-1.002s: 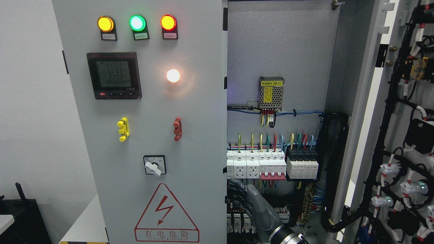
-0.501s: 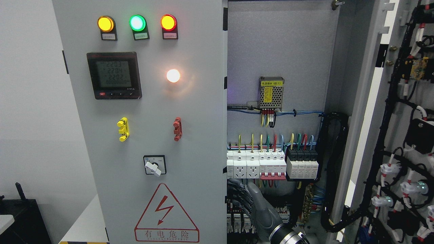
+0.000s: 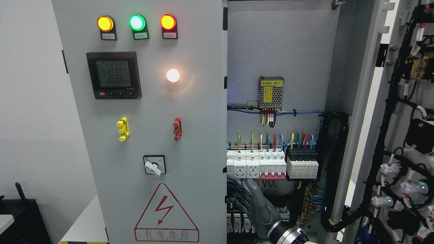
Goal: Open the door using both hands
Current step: 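Hook the right hand fingers behind the grey door's free edge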
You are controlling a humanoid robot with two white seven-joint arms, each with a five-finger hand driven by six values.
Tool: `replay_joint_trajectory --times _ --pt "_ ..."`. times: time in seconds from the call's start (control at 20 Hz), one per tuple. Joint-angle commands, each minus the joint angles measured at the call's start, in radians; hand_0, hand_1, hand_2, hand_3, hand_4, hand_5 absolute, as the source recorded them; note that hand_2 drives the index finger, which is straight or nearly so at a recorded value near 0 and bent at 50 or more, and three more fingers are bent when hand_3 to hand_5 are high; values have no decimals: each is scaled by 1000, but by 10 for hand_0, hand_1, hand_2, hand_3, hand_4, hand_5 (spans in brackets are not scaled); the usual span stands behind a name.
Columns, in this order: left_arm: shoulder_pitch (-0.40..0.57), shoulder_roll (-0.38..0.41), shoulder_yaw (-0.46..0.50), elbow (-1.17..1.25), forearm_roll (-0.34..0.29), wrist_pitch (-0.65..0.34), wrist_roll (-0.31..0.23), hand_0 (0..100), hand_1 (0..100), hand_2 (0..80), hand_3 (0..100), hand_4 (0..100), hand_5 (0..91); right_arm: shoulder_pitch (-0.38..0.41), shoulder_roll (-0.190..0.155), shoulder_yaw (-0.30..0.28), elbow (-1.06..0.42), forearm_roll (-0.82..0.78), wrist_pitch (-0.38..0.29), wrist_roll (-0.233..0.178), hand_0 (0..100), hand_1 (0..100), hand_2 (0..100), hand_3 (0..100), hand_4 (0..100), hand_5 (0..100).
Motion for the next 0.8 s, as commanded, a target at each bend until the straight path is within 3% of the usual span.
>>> replay_joint_trajectory --times 0.0,0.35,0.75 --pt "0 0 0 0 0 0 -1 0 0 0 0 32 0 -4 0 9 -2 -4 -3 27 0 0 0 0 0 0" --pt "0 0 0 0 0 0 -1 0 0 0 0 32 0 -4 -6 9 -2 -4 -3 58 0 0 0 0 0 0" --pt "0 0 0 0 0 0 -1 0 0 0 0 32 0 -4 -18 9 -2 -4 26 63 0 0 0 0 0 0"
